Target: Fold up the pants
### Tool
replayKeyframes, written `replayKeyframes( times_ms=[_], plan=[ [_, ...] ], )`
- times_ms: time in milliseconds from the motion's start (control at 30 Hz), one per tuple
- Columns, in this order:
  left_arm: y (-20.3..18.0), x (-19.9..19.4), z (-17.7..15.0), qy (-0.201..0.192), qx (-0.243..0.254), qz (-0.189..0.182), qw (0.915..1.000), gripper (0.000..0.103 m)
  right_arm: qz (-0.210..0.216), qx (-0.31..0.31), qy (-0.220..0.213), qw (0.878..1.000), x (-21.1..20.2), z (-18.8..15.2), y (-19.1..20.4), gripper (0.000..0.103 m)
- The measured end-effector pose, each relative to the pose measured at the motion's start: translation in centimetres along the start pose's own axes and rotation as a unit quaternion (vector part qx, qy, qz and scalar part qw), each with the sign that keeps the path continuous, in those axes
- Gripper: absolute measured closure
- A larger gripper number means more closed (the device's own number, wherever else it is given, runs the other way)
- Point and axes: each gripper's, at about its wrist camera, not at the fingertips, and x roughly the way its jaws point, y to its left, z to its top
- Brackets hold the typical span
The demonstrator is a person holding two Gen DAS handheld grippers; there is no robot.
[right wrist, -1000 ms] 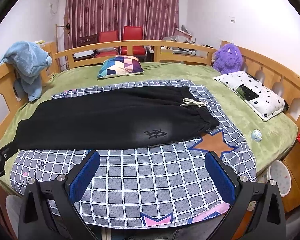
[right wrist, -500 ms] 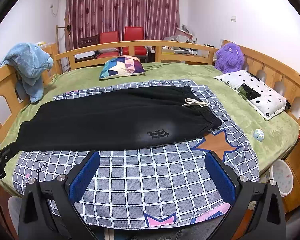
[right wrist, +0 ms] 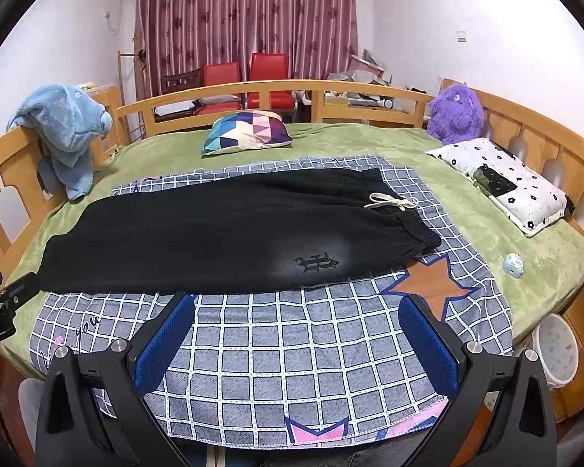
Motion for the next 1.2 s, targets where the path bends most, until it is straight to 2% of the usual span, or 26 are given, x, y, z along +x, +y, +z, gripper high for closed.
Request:
replayKeyframes(
  times_ms=[767,900,1067,1200],
  plan=[
    [-0.1,0.0,0.0,-0.014,-0.007,0.004,0.9999,0.0,-0.001,-0.008,-0.011,1.0,0.2,-0.1,0.6,0.0],
    [-0.1,1.5,-0.2,-0.019,-0.02,-0.002,0.9996,0.0,0.012,-0.008,-0.014,1.0,1.5,-0.3,0.5,0.0],
    [-0.3,2.9,-0.5,-0.044,-0.013,0.022,0.9987,0.0,0.02,-0.019,-0.016,0.999,4.2,-0.4,0.8,0.0],
    [0.4,5.5,-0.4,-0.015,-0.017,0.007,0.9997,0.0,0.033,-0.027,0.0,0.999,6.8,-0.5,1.1,0.001]
  ],
)
